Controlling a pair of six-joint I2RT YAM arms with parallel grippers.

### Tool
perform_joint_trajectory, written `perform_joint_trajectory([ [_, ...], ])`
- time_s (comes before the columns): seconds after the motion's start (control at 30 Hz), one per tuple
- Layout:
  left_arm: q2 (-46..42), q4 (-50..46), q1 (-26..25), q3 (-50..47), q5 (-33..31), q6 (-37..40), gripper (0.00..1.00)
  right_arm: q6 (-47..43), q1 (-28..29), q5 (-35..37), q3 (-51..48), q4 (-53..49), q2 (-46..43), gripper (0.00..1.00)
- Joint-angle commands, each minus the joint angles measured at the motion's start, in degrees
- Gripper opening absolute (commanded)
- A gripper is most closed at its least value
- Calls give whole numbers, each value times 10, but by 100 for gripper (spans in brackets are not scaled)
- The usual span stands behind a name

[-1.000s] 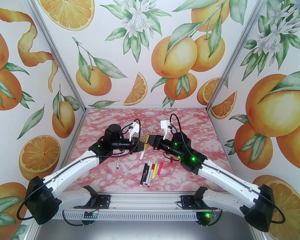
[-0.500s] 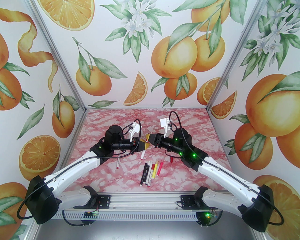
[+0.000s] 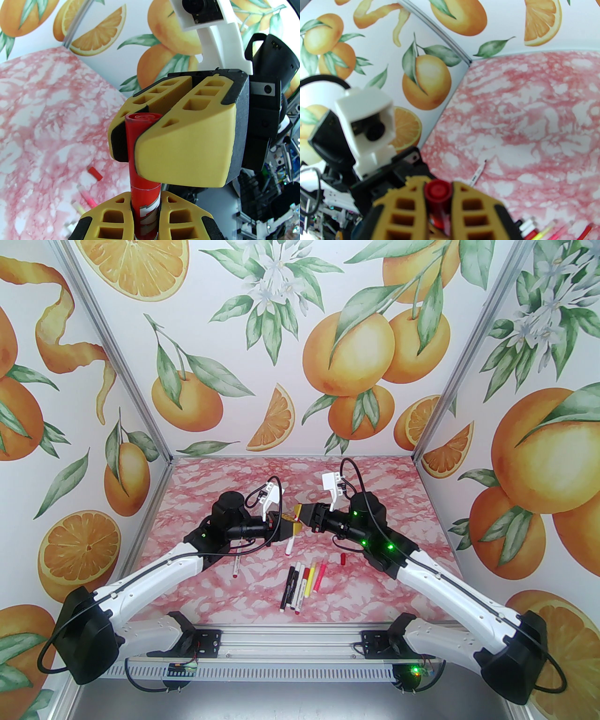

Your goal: Open the pen caps

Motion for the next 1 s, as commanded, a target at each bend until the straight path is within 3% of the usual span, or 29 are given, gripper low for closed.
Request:
perform_joint_trajectory([
  [0.0,7,-37,-17,-27,64,-14,0,4,-25,83,-8,172,-26,0],
  [0.2,14,-20,-18,-27,69,-29,0,9,-24,84,-30,212,-26,0],
  [0.43,9,-124,-24,-17,16,54,0,28,-28,93,21,113,-10,0],
  [0.5,10,-152,-35,-11,-7,77,0,43,-40,61,50,85,7,0],
  [0.6,10,-161,-38,-13,-18,86,0,42,-45,30,84,42,25,0],
  [0.8,8,-168,-37,-15,-27,93,0,26,-46,35,132,-53,42,0],
  [0.97,14,-155,-37,-15,-15,83,0,20,-45,73,94,7,26,0],
])
